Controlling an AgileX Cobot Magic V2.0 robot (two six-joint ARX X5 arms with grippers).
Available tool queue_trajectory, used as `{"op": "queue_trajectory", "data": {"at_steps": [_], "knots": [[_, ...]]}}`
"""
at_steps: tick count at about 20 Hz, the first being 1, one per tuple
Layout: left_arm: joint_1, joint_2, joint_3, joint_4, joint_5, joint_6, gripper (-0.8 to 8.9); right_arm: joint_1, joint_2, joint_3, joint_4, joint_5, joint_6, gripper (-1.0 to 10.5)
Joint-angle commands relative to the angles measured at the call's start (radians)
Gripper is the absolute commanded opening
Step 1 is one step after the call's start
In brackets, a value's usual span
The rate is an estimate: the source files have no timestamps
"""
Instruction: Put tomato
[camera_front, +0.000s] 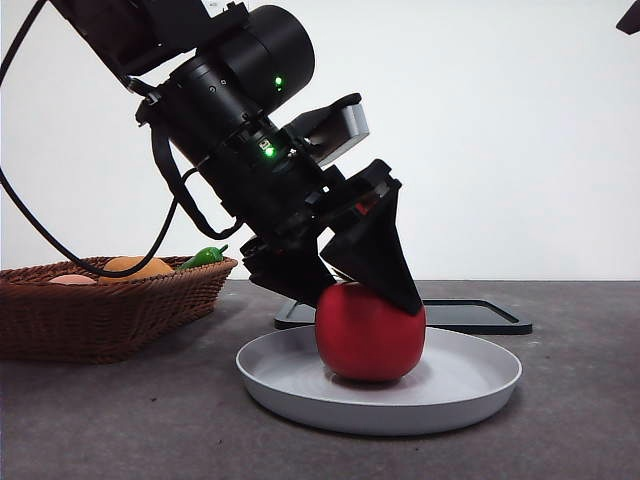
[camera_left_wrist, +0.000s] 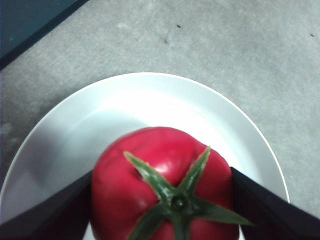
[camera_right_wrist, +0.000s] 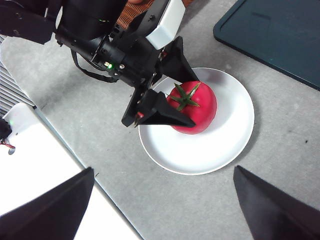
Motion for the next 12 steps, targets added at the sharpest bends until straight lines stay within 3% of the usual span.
{"op": "queue_trajectory", "data": {"at_steps": [1,12], "knots": [[-0.011,0.026,0.019,0.005,0.000,-0.002,4.70,0.006,0.006,0.019,0.003,0.001,0.003,4.4],[0.001,-0.069,0.023,-0.016,-0.002,-0.003,5.10,0.006,0.006,0.019,0.003,0.001,0.002,4.4]]}}
